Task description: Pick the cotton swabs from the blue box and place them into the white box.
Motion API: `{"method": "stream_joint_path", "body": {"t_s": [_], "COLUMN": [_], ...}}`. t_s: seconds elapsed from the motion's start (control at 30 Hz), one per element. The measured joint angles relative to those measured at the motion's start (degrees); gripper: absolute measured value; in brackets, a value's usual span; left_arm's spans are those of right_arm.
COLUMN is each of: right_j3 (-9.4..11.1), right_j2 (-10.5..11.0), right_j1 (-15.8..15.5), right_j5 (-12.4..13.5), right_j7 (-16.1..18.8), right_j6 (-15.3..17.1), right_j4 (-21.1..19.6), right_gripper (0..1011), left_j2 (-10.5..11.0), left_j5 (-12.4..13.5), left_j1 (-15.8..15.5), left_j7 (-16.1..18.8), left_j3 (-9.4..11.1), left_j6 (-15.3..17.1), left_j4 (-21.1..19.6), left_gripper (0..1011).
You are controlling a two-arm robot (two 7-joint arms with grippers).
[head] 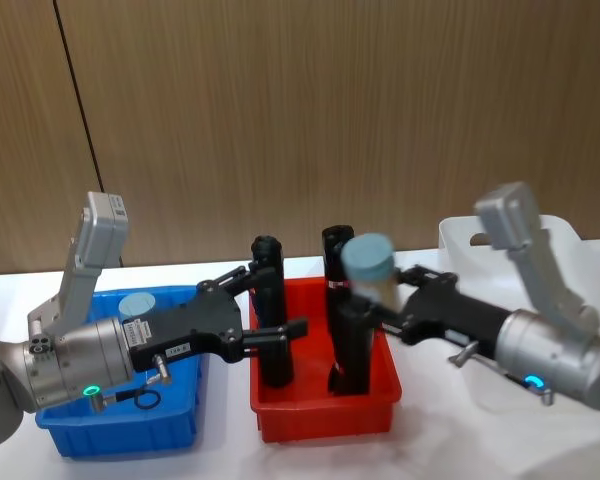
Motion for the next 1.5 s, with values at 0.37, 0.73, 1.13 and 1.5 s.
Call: {"method": "stream_joint_path", "body": {"t_s": [0.37, 0.73, 1.13, 1.5], "right_j3": [3.8, 6.2, 6.9, 6.7], "right_j2": [3.0, 4.3, 4.2, 3.8], "right_j1": [0.5, 3.3, 7.2, 8.9], "right_j5": [2.1, 0.7, -1.5, -2.7], "right_j7": [-5.2, -10.3, -11.8, -11.2], "right_j6": [-1.5, -2.2, -1.6, -1.2], "right_j4": [2.5, 8.3, 16.4, 20.0], "right_gripper": [653, 653, 653, 885], "left_j2": [0.0, 0.0, 0.0, 0.0], "left_j5": [0.0, 0.0, 0.0, 0.0], "left_j1": [0.0, 0.0, 0.0, 0.0], "left_j7": [0.0, 0.0, 0.0, 0.0], "left_j3": [0.0, 0.0, 0.0, 0.0], "left_j6": [0.0, 0.0, 0.0, 0.0], "left_j4": [0.0, 0.0, 0.0, 0.0], "left_gripper": [1004, 1004, 1004, 1004]}}
